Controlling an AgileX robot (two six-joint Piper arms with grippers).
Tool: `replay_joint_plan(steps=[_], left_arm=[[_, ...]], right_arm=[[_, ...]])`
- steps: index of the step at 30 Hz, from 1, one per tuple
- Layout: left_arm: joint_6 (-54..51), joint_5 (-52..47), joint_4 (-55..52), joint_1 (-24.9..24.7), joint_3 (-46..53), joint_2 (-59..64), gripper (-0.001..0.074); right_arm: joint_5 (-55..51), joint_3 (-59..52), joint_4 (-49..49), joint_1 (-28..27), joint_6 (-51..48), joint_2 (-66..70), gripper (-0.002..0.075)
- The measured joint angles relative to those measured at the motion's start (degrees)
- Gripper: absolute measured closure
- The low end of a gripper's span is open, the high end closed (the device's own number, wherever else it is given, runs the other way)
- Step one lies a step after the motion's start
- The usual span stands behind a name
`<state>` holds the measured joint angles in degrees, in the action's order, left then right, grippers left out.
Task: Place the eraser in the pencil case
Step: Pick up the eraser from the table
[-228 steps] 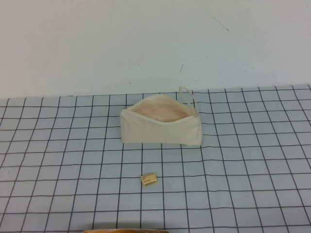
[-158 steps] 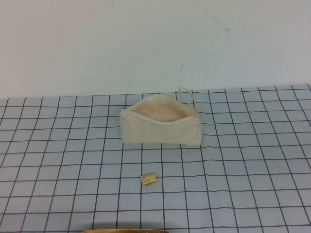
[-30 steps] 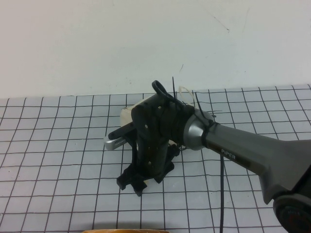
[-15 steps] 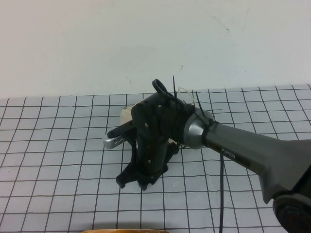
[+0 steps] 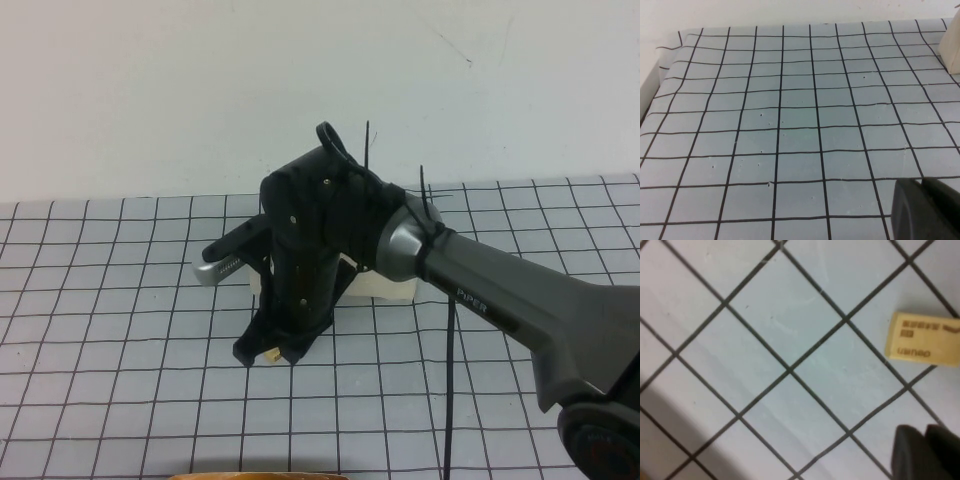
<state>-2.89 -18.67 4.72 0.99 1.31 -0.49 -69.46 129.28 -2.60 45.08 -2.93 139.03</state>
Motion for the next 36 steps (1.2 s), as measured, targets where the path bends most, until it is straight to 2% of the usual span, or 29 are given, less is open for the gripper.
replay_joint_plan(steps=[2, 6, 8, 11, 23, 27, 31, 36], left_arm=[[0.0, 0.0, 0.0, 0.0, 0.0, 0.0, 0.0736], [0.0, 0.0, 0.0, 0.0, 0.0, 0.0, 0.0736], [0.0, 0.0, 0.0, 0.0, 0.0, 0.0, 0.0736], [0.0, 0.0, 0.0, 0.0, 0.0, 0.0, 0.0737], [0.0, 0.0, 0.0, 0.0, 0.0, 0.0, 0.0736], [0.0, 0.0, 0.0, 0.0, 0.0, 0.0, 0.0736], [0.0, 0.0, 0.0, 0.0, 0.0, 0.0, 0.0736], [0.0, 0.0, 0.0, 0.0, 0.0, 0.0, 0.0737]], right_arm=[[0.12, 0.0, -0.1, 0.0, -1.57, 0.0, 0.0623], [3.5, 0.0, -0.33, 0.0, -3.03, 0.0, 0.0377], [5.85, 0.03, -0.33, 0.0, -3.62, 0.0, 0.0289], [8.35, 0.03, -0.07, 0.0, -4.12, 0.11, 0.0237], [10.59, 0.36, 1.82, 0.0, -4.22, 4.74, 0.0235], [11.09, 0.36, 1.86, 0.0, -4.22, 5.09, 0.0284], [10.63, 0.97, 1.86, 0.0, -3.28, 5.09, 0.0424], [6.18, 5.46, 2.19, 0.0, -3.01, 4.79, 0.0421]])
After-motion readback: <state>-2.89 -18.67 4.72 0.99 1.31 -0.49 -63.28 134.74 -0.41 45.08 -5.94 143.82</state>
